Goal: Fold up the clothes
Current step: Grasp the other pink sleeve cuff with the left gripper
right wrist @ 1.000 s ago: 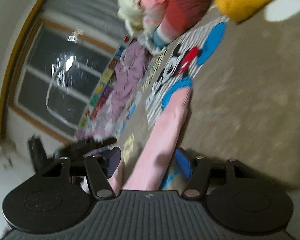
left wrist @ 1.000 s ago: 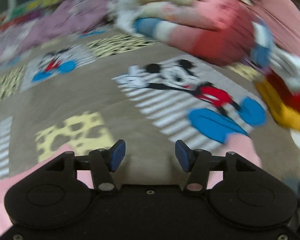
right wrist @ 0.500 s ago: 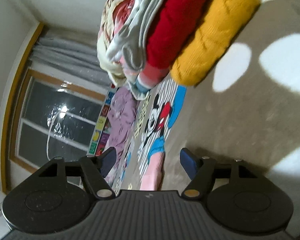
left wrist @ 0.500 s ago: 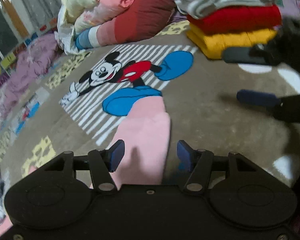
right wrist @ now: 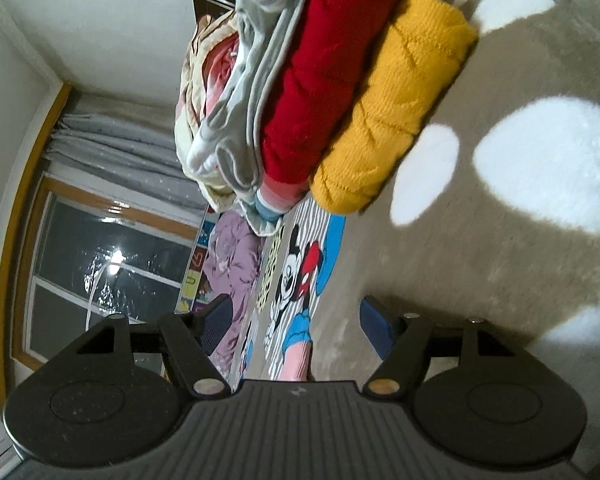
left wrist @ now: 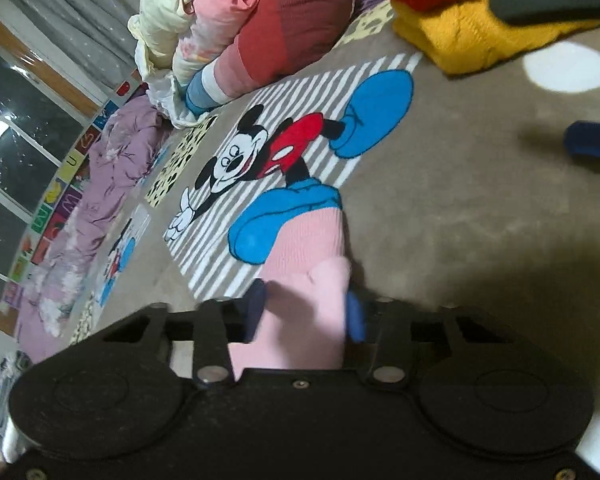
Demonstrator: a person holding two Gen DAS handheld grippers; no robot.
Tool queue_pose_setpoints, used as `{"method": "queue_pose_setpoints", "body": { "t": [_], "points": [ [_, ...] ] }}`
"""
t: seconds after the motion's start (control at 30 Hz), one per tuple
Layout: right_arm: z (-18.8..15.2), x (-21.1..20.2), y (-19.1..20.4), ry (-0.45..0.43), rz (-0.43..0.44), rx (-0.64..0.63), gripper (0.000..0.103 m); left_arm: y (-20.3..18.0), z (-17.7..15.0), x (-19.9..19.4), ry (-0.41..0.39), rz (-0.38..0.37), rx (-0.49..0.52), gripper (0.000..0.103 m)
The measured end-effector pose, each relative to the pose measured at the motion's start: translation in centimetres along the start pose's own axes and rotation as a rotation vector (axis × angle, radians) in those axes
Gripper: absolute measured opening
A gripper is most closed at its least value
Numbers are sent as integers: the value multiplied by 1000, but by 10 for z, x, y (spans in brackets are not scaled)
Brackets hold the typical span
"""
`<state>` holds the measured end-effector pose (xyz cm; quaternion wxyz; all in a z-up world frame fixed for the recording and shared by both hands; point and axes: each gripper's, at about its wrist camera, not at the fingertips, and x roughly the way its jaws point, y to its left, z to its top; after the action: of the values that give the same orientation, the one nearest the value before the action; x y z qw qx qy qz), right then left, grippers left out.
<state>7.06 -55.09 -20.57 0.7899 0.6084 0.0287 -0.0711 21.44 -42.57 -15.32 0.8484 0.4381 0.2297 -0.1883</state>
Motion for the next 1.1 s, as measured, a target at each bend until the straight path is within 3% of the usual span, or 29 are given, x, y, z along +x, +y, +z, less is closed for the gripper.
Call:
{"method": "queue_pose_setpoints", "body": {
  "t": [0.07, 0.13, 0.27, 0.4, 0.53, 0.67, 0.87, 1.1],
  "points": [
    [2, -1, -2, -17, -1, 5, 70, -3, 1, 2, 13, 21, -11, 25],
    [3, -2, -3, -29, -3, 4, 70, 1, 2, 1, 14, 12, -37, 8],
    [2, -1, 0, -28, -6, -28, 70, 27, 3, -11, 2, -54, -153, 7],
    [-5, 0, 14, 16, 31, -118, 74, 79, -1, -35, -58, -143, -315, 7],
    [-28, 2, 48, 101, 121, -315, 74, 143, -12, -65, -140, -229, -488, 7],
    [-64, 6, 80, 232, 203, -492, 75, 190, -30, -91, -186, -242, -611, 7],
    [-148, -1, 132, 456, 300, -832, 77, 244, -70, -122, -239, -191, -766, 7],
    [-229, -14, 146, 598, 262, -1184, 76, 285, -125, -152, -287, -135, -892, 6]
  ]
}}
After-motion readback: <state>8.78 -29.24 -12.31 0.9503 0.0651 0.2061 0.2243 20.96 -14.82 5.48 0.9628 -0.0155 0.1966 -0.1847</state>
